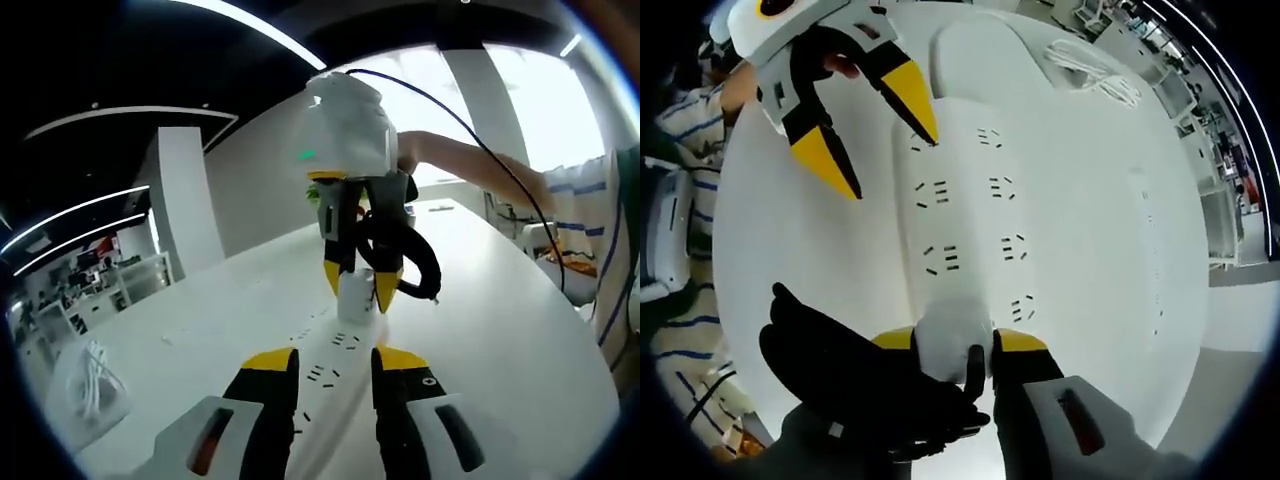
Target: Straighten the power strip on the desk, plug the charger into it
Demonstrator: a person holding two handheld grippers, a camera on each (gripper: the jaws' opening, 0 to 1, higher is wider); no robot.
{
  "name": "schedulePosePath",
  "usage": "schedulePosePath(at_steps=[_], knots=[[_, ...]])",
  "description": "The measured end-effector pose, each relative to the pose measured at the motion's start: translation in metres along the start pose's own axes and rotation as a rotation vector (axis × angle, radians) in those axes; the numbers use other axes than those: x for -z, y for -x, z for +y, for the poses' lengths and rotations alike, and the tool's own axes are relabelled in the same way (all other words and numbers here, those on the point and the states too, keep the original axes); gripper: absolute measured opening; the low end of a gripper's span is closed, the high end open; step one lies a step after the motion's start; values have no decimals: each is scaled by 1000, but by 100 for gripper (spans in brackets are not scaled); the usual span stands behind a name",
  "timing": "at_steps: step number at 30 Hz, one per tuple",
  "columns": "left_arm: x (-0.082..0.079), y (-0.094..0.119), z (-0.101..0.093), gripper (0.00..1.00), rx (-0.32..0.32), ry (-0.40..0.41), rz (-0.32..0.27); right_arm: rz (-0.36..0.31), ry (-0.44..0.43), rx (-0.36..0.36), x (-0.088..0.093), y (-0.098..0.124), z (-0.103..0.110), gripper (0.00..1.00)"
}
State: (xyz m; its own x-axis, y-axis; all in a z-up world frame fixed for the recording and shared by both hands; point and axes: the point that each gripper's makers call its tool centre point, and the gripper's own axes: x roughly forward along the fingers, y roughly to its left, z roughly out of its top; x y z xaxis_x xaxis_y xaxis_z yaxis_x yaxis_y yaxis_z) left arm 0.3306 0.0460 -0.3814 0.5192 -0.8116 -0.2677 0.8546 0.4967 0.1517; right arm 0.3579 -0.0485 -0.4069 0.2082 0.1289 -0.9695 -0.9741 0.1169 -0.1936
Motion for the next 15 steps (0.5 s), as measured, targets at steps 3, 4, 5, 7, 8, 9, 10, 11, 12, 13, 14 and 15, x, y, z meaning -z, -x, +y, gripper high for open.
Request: schedulePosePath(at_steps=[3,4,5,7,8,9,10,11,12,13,14,15], knots=[[0,0,1,29,1,5,-1,-22,-8,9,-1,0,-1,26],[0,0,1,29,0,6,0,-30,-12,12,-1,0,-1,27],[1,0,2,29,-1,6,1,-45,-9,17,-2,0,-1,27],[2,0,2,29,-5,6,4,-91,-23,30,-4,0,-2,27],[2,0,3,29,-7,7,6,-112,-20,35,-4,1,-2,27],[3,0,3,29,-8,7,7,-133,-20,42,-5,1,-2,28],[3,0,3,29,-9,7,9,-155,-15,48,-5,1,-2,28],[4,0,3,29,-10,7,9,-166,-11,53,-5,1,-2,28],[4,0,4,29,-12,7,11,-179,-6,57,-6,2,-2,28],[4,0,4,29,-14,6,12,-190,-1,61,-6,2,-2,28],[4,0,5,29,-15,6,12,-203,2,66,-7,2,-2,28],[4,1,5,29,-16,6,12,-215,3,70,-7,2,-3,28]])
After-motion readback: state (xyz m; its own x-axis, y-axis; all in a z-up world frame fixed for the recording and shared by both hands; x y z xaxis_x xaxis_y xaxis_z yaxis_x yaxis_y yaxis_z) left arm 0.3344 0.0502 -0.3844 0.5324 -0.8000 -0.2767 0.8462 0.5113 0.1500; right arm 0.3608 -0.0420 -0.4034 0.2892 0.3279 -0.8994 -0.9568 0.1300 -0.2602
